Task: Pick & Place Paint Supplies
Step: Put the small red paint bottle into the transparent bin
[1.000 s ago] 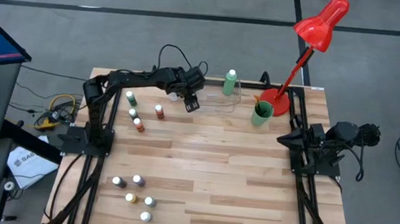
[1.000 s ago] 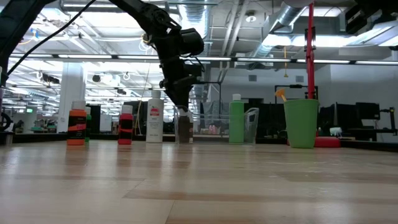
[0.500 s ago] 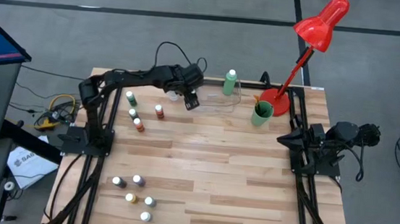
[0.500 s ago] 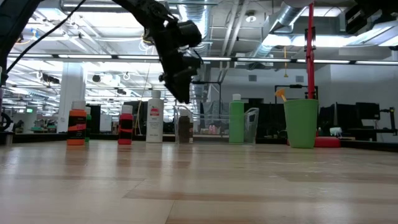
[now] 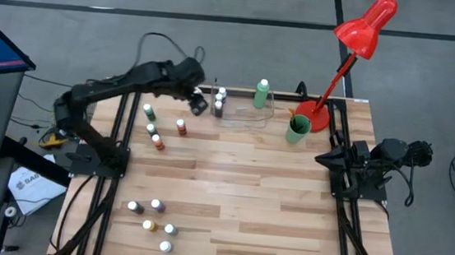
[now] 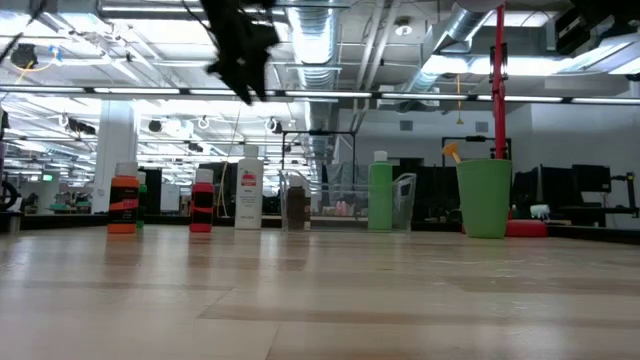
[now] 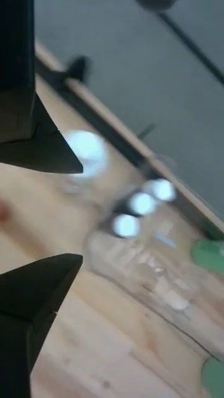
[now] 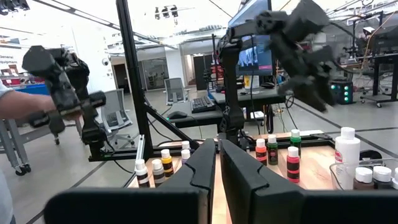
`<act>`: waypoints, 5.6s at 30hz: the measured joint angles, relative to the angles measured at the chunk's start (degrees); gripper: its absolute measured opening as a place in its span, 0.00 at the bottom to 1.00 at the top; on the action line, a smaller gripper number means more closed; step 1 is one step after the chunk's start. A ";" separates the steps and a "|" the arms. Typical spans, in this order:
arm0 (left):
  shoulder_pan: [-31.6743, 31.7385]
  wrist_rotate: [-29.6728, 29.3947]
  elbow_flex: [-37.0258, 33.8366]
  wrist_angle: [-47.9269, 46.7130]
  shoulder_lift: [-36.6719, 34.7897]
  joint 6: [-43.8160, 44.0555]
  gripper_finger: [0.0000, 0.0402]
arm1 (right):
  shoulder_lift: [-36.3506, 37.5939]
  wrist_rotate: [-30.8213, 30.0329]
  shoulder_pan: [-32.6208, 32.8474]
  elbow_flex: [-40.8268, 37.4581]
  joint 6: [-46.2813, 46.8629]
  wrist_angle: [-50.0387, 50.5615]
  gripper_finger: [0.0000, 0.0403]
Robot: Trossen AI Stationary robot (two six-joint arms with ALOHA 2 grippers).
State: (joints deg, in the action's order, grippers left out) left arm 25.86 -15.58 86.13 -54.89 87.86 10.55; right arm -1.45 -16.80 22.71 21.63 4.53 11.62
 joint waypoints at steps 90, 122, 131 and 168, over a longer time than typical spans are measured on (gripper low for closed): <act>-0.84 11.96 -20.24 9.02 -5.71 18.49 0.20 | 0.00 0.00 -0.01 0.00 0.00 0.00 0.05; -0.67 14.23 17.05 5.83 15.06 -13.55 0.20 | 0.00 0.00 0.01 0.00 0.00 0.04 0.05; -0.67 12.14 17.22 1.02 17.43 -17.15 0.20 | 0.00 0.00 0.01 0.00 -0.01 0.02 0.05; -0.25 9.07 12.06 -1.11 24.78 -18.09 0.20 | 0.02 0.00 0.05 0.01 0.00 0.07 0.05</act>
State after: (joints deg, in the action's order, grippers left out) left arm 25.61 -6.50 98.18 -56.00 112.64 -7.54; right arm -1.43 -16.80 22.76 21.64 4.53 11.68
